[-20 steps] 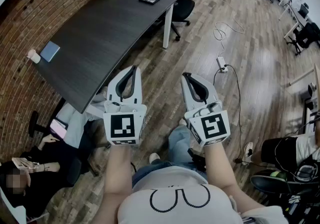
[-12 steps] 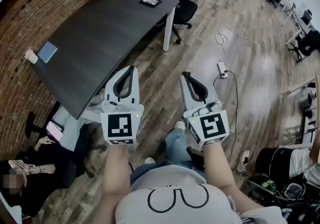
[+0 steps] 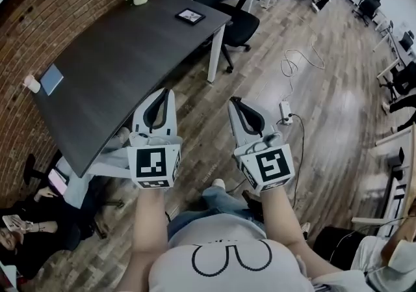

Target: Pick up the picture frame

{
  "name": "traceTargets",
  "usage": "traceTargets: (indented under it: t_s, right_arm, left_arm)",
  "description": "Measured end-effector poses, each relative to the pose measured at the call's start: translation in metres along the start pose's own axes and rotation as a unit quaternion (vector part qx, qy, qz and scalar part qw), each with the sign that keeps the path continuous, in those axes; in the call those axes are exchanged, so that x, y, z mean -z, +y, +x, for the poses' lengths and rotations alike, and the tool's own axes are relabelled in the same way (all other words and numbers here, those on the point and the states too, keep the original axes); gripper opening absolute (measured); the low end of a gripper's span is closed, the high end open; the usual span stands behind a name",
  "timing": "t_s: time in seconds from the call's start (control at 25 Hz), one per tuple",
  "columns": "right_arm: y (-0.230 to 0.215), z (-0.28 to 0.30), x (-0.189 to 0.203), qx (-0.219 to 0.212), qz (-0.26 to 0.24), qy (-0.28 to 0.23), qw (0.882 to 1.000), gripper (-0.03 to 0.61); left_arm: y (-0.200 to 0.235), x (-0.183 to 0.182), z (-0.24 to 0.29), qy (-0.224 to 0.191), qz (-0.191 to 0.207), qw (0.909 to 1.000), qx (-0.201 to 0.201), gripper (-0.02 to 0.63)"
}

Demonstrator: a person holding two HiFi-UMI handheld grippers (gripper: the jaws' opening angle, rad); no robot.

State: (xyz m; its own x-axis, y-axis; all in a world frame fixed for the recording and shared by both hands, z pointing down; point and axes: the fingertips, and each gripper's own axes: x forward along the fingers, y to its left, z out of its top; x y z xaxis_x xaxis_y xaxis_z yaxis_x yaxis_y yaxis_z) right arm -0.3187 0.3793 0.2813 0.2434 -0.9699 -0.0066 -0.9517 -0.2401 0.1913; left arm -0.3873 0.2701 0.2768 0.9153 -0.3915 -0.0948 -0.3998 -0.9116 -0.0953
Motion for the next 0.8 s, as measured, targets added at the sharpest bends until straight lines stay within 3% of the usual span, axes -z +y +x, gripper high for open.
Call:
traceTargets:
  t_s: [0.32, 0.8]
  right_arm:
    - [-0.076, 0.029, 0.019, -0.031, 0.004, 0.002, 1.0, -0.002]
    - [-0.131, 0.101, 0.038, -0.046, 0.0, -0.001, 0.999, -0.002]
  left_arm:
    - [-0.028, 0.006, 0.07, 0.009, -0.002, 0.9997, -0.025, -0.001]
    - [0.001, 0.032, 0.164, 0.022, -0.007, 0.9988, -0.042, 0.0]
